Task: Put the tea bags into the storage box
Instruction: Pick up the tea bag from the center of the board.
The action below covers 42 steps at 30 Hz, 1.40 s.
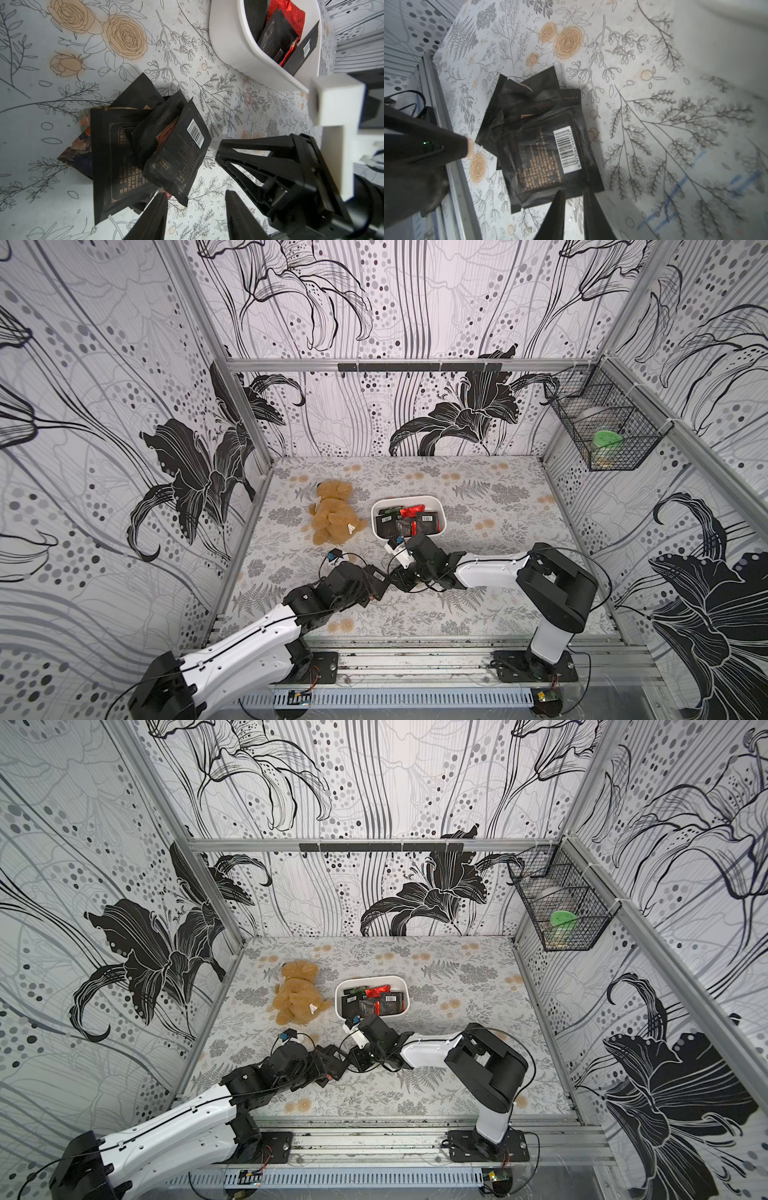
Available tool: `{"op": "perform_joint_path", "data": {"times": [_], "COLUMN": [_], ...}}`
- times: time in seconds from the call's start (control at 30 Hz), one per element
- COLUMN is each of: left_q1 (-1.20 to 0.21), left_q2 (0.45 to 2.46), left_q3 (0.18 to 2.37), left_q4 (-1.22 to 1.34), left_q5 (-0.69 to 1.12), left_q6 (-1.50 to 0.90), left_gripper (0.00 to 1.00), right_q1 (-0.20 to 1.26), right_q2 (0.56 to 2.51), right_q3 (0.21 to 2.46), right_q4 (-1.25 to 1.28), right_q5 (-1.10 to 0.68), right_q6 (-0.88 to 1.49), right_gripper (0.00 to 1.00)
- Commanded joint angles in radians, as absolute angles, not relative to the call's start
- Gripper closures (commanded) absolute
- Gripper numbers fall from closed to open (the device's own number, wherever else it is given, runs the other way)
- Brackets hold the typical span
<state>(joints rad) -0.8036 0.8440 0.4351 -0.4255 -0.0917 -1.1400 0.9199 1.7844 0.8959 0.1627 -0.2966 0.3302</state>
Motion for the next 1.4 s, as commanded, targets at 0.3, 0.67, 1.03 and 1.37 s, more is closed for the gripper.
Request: {"op": "perform_joint_path", "data": {"times": [0.3,0.67,1.03,1.37], "left_q1": [-0.839,-0.882,-0.888,-0.886], "left_q2": [0.756,0.804,0.815,0.807], "left_q3": [0.328,0.286,0.295,0.299], "left_q4": [-0.403,-0.228,-0.232,-0.316], "left_q5": [-0.134,-0.13,-0.214,-0.271], "left_q6": [-1.288,-1.33,-1.355,-1.379], "left_gripper": [0.53,0.57,0.61,0.61], "right_q1": [0.923,0.923,0.923,0.923], "right_q2": [1.886,1.916,1.926,1.926], "right_q3": [0.996,1.025,1.035,1.039], "right_q4": [0.062,0.027,0.015,0.01], "right_q5": [-0.29,-0.271,-0.264,-0.258], "right_q6": [0.312,0.309,0.311,0.31], "right_gripper": [0.85,0.86,0.88,0.89]}}
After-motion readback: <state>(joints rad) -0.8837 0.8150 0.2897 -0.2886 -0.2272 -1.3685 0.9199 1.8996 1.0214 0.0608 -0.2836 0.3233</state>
